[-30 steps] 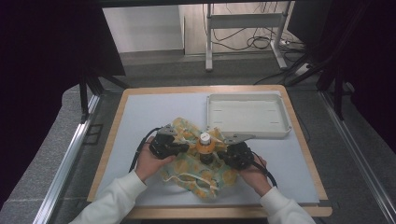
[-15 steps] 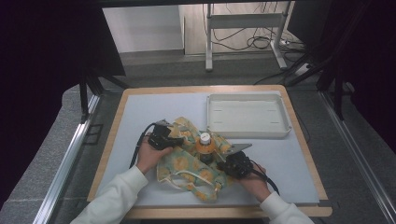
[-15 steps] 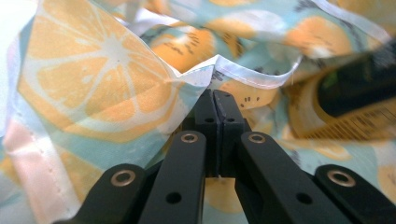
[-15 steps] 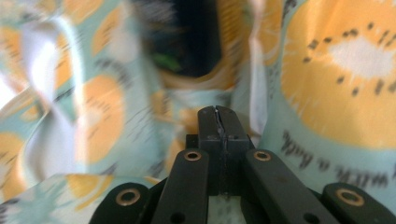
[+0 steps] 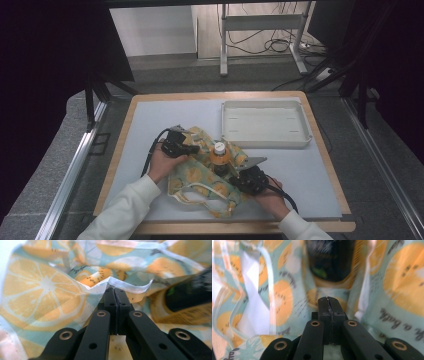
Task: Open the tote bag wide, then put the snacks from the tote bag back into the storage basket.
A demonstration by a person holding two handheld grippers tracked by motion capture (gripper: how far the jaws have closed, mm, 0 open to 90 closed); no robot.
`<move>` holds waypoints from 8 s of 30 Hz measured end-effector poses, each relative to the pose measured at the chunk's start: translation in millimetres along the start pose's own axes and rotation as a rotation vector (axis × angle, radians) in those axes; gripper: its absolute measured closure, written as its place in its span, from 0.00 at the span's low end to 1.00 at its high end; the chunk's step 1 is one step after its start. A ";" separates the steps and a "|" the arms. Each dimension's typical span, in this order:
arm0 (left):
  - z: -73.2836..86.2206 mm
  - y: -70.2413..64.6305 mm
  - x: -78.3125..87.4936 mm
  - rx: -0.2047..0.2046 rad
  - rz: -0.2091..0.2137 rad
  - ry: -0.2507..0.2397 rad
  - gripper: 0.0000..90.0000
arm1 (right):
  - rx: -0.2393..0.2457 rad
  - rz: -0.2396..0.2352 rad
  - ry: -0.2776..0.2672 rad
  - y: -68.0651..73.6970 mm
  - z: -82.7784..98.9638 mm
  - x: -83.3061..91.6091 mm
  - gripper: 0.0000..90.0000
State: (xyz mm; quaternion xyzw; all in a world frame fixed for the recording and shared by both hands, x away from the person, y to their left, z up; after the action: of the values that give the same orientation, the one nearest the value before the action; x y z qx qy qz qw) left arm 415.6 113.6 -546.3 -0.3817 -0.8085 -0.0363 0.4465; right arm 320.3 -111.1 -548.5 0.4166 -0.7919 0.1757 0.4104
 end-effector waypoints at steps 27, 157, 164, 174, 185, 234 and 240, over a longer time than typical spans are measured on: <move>30.8 -36.1 -4.3 -0.093 0.076 0.111 1.00 | -0.071 0.082 -0.014 -54.7 -39.9 -11.4 0.99; 91.0 -15.0 103.5 -0.092 -0.079 -0.262 0.34 | 0.080 0.020 -0.256 0.7 -78.6 16.3 0.33; 91.1 -14.3 103.3 -0.093 -0.081 -0.263 0.34 | 0.070 0.020 -0.300 0.5 -82.8 29.2 0.33; 90.8 -15.6 102.2 -0.103 -0.086 -0.257 0.34 | 0.075 0.011 -0.350 3.7 -89.3 50.7 0.33; 90.6 -15.8 102.1 -0.110 -0.089 -0.258 0.34 | 0.077 0.005 -0.416 6.8 -97.3 75.0 0.33; 90.3 -14.0 104.0 -0.102 -0.078 -0.264 0.35 | 0.046 0.015 -0.499 -21.6 -146.2 107.3 0.33; 90.3 -14.1 104.3 -0.101 -0.079 -0.264 0.35 | 0.027 0.027 -0.511 -29.8 -147.9 112.0 0.33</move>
State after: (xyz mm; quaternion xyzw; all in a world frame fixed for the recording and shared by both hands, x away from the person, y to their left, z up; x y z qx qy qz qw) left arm 311.5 200.7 -518.2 -0.3732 -0.8717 -0.0439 0.3145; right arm 383.4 -94.8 -372.2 0.4424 -0.8730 0.0806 0.1890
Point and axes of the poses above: each handheld gripper's, and its own axes: x roughly backward along the jaws, z roughly out of its underside, y roughly to its left, the point moved 5 cm from there along -x, roughly forward along the jaws, and after that the axes turned 4 degrees about y, right-handed, at the moved point
